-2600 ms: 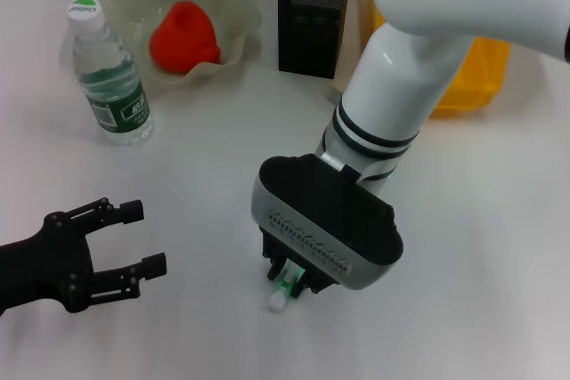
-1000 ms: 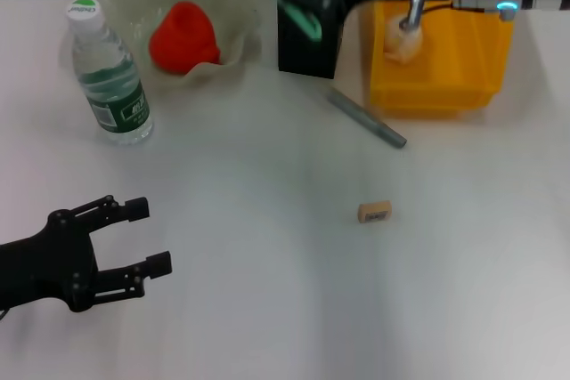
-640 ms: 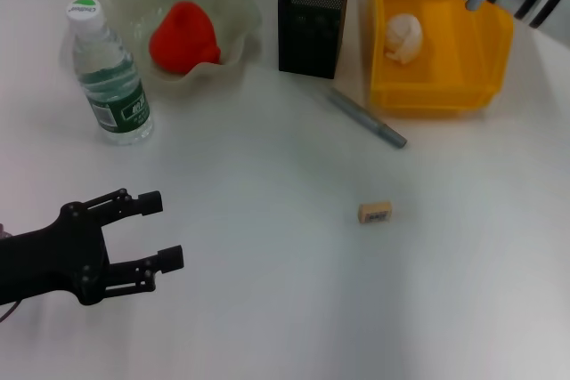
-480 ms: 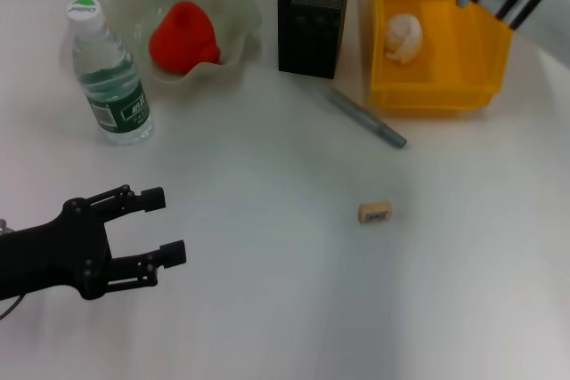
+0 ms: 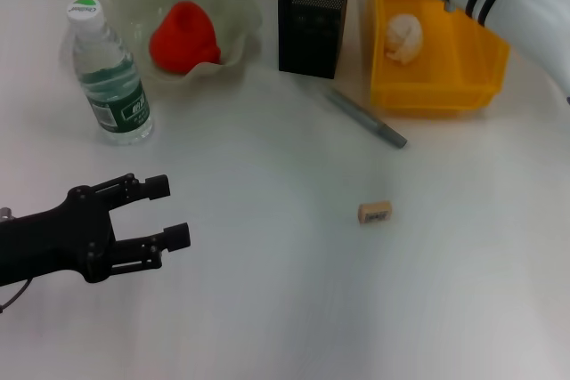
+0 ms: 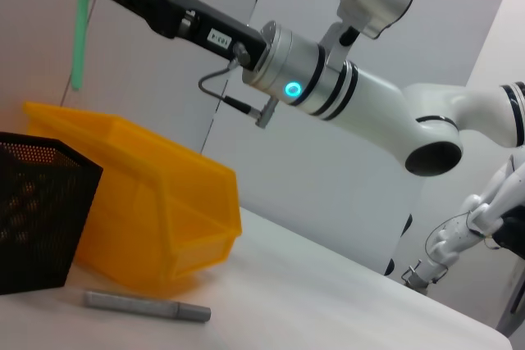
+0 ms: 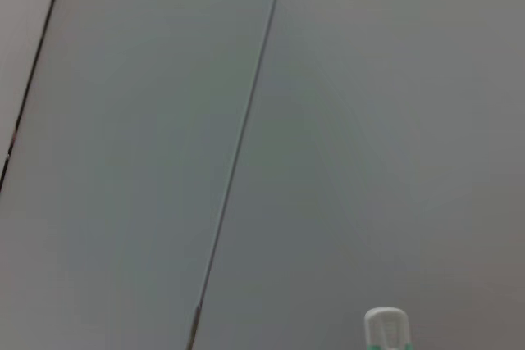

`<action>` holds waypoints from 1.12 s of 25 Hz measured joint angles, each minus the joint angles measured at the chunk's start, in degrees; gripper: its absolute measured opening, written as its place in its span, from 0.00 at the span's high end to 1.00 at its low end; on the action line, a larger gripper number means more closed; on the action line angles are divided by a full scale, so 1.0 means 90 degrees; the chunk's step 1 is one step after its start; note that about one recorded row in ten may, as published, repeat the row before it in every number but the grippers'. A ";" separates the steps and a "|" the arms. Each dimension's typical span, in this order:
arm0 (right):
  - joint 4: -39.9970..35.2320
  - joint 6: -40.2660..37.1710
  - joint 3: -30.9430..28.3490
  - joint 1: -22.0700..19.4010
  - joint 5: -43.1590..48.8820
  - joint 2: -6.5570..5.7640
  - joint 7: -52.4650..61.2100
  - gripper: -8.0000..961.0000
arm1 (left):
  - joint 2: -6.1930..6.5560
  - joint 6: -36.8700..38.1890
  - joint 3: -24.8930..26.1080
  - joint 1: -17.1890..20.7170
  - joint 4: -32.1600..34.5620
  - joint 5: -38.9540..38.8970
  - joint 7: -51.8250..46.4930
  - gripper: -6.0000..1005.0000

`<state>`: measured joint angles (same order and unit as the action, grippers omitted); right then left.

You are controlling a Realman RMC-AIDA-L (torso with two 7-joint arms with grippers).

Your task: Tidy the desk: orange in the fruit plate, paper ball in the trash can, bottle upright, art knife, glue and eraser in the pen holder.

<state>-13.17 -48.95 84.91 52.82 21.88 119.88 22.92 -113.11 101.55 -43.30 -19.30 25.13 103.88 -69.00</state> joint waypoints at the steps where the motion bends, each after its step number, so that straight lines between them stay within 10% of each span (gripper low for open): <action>1: 0.0028 0.0047 0.0020 0.0002 -0.0005 0.0000 0.0079 0.72 | 0.0000 0.0000 0.0000 0.0000 0.0000 0.0000 0.0000 0.14; 28: 0.0003 0.0305 0.0410 -0.0080 -0.0031 0.0000 0.0909 0.56 | -0.0026 0.0186 0.0055 0.0044 0.0000 -0.0009 -0.0077 0.14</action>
<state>-13.14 -46.21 88.61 52.10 21.60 119.88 31.10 -113.35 103.22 -42.80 -18.90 25.14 103.79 -69.70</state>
